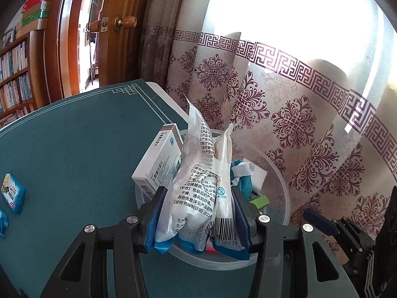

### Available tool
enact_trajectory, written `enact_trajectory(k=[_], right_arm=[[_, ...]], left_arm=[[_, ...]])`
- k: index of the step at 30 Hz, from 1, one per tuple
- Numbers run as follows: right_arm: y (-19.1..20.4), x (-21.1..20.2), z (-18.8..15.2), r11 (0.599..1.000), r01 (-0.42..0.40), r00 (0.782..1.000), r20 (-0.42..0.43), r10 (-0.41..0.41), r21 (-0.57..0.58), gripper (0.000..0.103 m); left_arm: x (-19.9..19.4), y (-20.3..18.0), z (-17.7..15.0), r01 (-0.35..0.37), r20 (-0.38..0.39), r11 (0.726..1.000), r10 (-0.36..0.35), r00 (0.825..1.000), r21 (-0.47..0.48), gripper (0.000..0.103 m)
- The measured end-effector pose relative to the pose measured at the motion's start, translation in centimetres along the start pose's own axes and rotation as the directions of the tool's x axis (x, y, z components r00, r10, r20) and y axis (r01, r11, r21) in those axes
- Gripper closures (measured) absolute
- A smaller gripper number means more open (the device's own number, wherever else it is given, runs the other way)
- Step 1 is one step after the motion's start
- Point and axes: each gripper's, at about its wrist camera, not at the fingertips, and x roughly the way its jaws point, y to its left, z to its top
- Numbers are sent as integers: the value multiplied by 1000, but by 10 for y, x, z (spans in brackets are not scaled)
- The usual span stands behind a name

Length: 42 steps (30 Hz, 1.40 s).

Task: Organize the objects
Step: 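Lower the white-and-blue bag into the bowl and open the left gripper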

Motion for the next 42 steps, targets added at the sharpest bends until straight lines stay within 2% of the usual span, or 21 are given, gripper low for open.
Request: enact_trajectory(k=[4, 8, 13, 16, 21, 26, 33, 42], right_arm=[[0, 2, -1, 1000, -2, 1000, -7, 3, 3, 39], [2, 2, -2, 1000, 0, 1000, -9, 0, 1, 39], [6, 5, -4, 1000, 1, 1000, -13, -1, -8, 39], [8, 5, -4, 1000, 0, 1000, -11, 0, -12, 39], [11, 5, -7, 1000, -5, 1000, -14, 5, -20, 39], [12, 3, -7, 1000, -12, 1000, -12, 12, -23, 39], [15, 2, -8, 999, -23, 1000, -11, 22, -28, 39], [15, 2, -8, 999, -24, 1000, -15, 24, -27, 39]], left_arm=[[12, -2, 4, 5, -14, 1000, -4, 1000, 13, 50], [17, -3, 9, 8, 8, 1000, -8, 1000, 24, 48], [9, 2, 12, -4, 45, 1000, 3, 999, 12, 26], [-2, 10, 10, -19, 74, 1000, 20, 997, -19, 17], [-24, 22, 7, -27, 116, 997, 35, 993, -68, 16], [-38, 27, 0, -98, 152, 994, 105, 983, -56, 16], [-34, 45, -13, -157, 125, 983, 168, 978, -97, 16], [-25, 59, -25, -179, 89, 975, 192, 977, -134, 16]])
